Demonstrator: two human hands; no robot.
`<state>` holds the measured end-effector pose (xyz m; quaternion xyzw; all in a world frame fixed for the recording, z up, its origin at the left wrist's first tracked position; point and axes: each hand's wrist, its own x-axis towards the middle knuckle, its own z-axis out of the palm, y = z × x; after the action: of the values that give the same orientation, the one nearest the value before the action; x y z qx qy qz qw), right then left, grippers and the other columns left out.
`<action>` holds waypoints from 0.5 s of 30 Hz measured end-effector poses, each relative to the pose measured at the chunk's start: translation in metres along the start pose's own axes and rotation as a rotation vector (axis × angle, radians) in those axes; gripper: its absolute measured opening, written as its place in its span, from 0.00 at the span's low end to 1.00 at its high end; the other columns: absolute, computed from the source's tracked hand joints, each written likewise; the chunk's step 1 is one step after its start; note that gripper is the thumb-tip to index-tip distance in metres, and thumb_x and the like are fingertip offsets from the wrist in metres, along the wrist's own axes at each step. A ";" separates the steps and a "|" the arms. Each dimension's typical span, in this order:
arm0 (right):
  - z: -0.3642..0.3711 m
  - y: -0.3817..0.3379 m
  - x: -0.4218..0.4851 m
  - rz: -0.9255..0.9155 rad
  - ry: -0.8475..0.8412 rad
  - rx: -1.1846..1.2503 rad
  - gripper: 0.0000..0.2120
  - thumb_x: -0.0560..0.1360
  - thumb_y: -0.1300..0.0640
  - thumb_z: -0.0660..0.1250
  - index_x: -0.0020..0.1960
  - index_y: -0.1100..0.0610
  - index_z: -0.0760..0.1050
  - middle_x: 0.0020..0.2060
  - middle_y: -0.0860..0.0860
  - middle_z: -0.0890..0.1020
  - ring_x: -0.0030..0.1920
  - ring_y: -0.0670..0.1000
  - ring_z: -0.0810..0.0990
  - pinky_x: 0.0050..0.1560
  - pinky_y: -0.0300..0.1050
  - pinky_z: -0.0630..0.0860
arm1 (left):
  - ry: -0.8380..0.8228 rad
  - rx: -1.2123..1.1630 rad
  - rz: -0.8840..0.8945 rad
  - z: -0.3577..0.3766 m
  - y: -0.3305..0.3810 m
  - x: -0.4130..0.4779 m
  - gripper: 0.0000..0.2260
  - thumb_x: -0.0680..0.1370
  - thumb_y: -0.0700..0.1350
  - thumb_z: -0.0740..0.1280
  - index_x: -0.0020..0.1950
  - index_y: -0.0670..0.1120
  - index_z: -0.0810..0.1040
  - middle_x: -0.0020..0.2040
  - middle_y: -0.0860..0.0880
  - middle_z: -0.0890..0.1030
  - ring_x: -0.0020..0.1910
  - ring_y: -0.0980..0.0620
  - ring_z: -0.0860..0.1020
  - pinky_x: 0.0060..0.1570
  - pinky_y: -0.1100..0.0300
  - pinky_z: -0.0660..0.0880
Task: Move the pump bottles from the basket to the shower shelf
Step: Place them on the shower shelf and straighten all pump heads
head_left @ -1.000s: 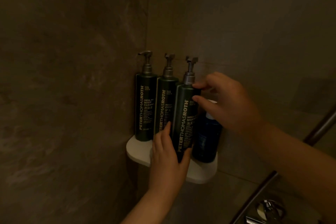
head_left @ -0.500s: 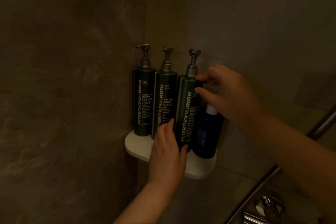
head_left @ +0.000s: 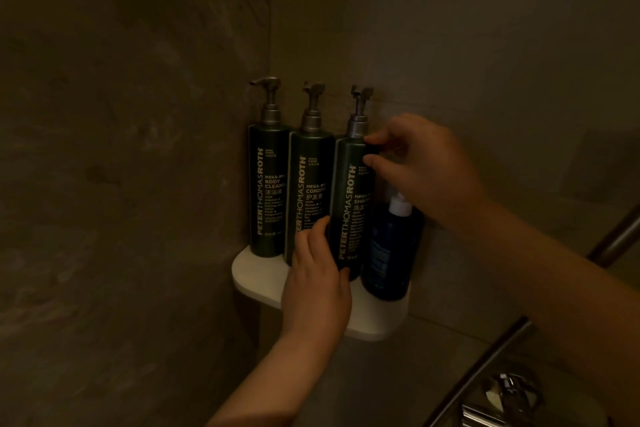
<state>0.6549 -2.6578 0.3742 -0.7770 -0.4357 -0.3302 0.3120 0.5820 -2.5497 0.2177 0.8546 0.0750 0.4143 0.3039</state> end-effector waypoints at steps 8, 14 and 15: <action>-0.010 0.004 0.001 0.051 -0.098 0.126 0.09 0.73 0.60 0.70 0.53 0.54 0.81 0.47 0.48 0.80 0.48 0.45 0.80 0.52 0.42 0.78 | -0.005 -0.015 -0.019 0.000 -0.002 -0.001 0.33 0.73 0.40 0.70 0.73 0.47 0.57 0.66 0.47 0.64 0.63 0.50 0.70 0.58 0.54 0.74; -0.029 0.013 -0.007 0.093 -0.092 0.053 0.09 0.77 0.57 0.64 0.54 0.48 0.79 0.45 0.42 0.79 0.47 0.39 0.78 0.45 0.33 0.73 | -0.013 -0.033 0.008 -0.003 -0.002 -0.004 0.33 0.73 0.41 0.70 0.73 0.47 0.56 0.66 0.47 0.63 0.63 0.50 0.70 0.57 0.53 0.74; -0.032 0.016 -0.010 0.117 -0.118 0.032 0.09 0.77 0.56 0.64 0.55 0.48 0.78 0.45 0.41 0.79 0.46 0.38 0.78 0.44 0.32 0.72 | -0.014 -0.037 0.022 -0.003 -0.001 -0.006 0.33 0.73 0.41 0.70 0.73 0.48 0.56 0.66 0.47 0.63 0.62 0.50 0.70 0.56 0.53 0.75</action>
<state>0.6572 -2.6936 0.3820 -0.8141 -0.4124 -0.2583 0.3169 0.5761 -2.5497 0.2140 0.8524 0.0558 0.4130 0.3157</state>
